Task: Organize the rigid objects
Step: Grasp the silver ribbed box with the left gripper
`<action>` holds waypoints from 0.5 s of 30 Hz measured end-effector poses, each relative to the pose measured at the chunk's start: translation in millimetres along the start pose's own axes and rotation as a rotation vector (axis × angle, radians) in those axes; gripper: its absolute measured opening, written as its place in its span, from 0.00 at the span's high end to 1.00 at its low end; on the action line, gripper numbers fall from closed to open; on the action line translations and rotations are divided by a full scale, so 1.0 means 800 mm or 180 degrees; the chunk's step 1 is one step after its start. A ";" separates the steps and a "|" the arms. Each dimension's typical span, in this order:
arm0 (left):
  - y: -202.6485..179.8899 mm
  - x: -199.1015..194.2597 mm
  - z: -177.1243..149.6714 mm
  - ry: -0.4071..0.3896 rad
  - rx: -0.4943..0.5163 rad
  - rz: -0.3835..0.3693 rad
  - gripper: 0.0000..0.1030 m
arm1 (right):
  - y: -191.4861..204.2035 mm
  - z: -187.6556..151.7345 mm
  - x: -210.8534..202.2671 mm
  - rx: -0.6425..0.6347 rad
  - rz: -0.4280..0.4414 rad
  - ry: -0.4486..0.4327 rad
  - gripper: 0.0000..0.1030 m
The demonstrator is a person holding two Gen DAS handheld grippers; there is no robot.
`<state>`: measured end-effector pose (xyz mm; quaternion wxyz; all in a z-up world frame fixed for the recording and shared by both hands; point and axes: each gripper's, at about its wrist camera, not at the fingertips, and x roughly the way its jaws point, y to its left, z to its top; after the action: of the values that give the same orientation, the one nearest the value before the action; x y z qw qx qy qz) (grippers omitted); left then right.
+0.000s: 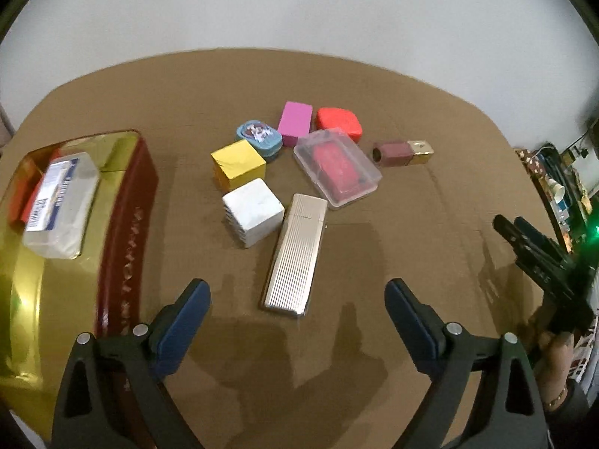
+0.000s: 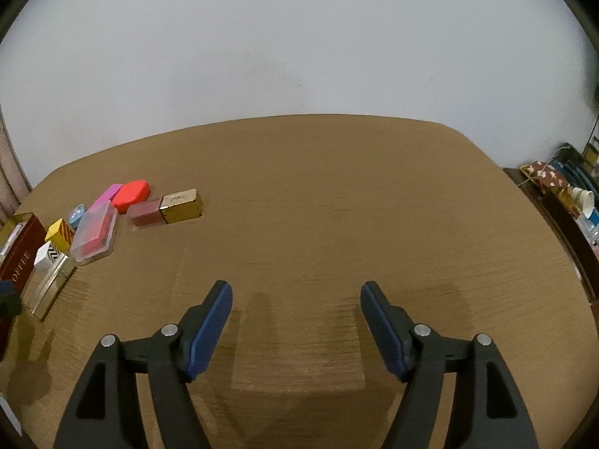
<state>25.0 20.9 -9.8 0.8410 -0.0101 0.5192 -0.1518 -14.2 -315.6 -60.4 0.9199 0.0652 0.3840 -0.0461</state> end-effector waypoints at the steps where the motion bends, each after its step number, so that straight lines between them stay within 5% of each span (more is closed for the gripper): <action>1: -0.001 0.005 0.002 0.0025 0.0013 -0.0005 0.20 | 0.000 0.000 0.000 0.0011 0.0015 0.0003 0.29; 8: -0.019 0.032 0.009 0.0234 0.0240 0.0081 0.32 | 0.003 0.001 -0.001 0.0042 0.0072 0.0018 0.29; 12: -0.026 0.042 0.013 0.0266 0.0328 0.0167 0.51 | 0.001 0.002 -0.003 0.0079 0.0090 -0.0003 0.28; 15: -0.032 0.041 0.017 0.0247 0.0394 0.0227 0.75 | -0.004 0.002 -0.005 0.0157 0.0093 -0.0038 0.27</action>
<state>44.3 -14.4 -27.9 0.8241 0.0663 0.5410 -0.1539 -16.2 -318.9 -56.4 0.9208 0.0931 0.3763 -0.0424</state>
